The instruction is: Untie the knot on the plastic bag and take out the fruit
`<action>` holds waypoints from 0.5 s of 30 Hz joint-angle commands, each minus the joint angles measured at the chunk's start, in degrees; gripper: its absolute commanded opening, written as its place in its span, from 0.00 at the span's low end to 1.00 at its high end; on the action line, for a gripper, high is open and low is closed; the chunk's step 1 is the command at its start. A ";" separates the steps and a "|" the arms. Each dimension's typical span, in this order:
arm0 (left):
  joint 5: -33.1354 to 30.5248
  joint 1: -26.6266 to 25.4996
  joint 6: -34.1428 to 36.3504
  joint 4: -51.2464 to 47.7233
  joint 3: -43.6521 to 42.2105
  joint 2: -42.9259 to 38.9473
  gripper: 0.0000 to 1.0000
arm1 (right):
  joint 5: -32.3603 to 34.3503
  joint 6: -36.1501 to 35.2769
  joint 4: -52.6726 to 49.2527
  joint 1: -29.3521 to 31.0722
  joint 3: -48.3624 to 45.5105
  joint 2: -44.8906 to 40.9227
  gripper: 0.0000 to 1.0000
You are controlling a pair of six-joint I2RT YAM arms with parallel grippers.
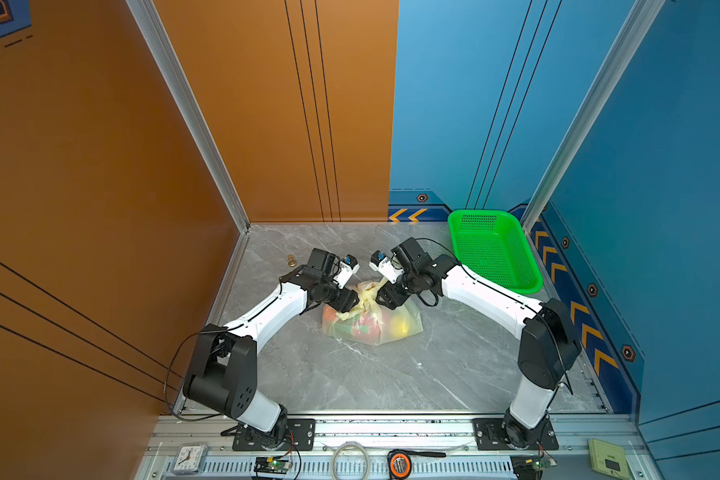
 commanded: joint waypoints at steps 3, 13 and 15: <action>0.92 0.32 0.63 1.35 -0.68 1.64 0.57 | 0.41 0.30 0.94 0.37 1.43 1.31 0.75; 1.28 0.32 0.01 2.12 -0.22 1.58 0.19 | -0.24 0.21 2.16 0.37 3.47 4.14 0.72; 1.14 0.30 -0.08 2.12 -0.26 0.98 0.12 | -0.09 0.30 2.54 0.37 3.55 4.35 0.71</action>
